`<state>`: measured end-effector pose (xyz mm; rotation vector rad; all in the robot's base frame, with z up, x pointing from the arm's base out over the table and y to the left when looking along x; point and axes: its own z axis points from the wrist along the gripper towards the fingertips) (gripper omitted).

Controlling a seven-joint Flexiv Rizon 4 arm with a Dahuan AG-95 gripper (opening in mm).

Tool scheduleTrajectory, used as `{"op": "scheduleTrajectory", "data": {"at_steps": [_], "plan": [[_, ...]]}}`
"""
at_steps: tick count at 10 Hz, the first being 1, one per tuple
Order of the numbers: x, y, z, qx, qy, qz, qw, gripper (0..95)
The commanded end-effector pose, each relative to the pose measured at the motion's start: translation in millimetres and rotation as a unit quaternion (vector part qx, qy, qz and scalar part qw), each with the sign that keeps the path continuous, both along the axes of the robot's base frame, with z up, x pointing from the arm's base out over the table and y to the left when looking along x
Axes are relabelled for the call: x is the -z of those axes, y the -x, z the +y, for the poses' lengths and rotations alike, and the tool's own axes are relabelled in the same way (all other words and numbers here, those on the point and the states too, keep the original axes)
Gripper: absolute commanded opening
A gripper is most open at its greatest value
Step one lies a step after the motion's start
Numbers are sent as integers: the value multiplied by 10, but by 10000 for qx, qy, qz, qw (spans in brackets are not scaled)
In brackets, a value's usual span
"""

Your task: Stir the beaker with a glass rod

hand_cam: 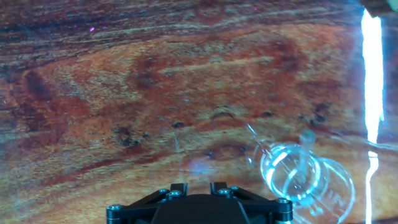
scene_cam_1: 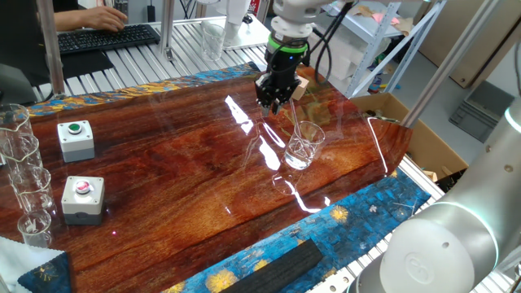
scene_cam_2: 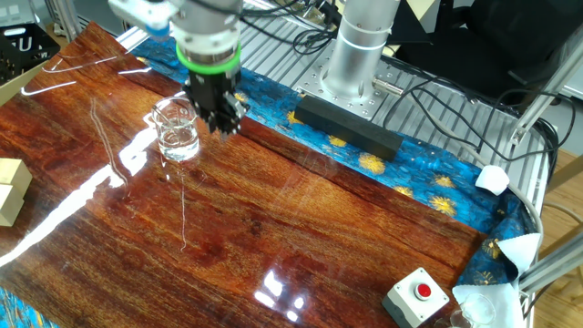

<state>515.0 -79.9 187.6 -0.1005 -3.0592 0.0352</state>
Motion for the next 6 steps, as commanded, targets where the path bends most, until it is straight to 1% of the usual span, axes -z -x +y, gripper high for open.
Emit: {"op": "scheduleTrajectory", "data": {"at_steps": [1,4,6], "plan": [[27,-3,14,-22,-4,45,10000,190],[44,-27,17,-65,-8,153,9999,190],[44,-28,17,-65,-7,168,9998,190]]}}
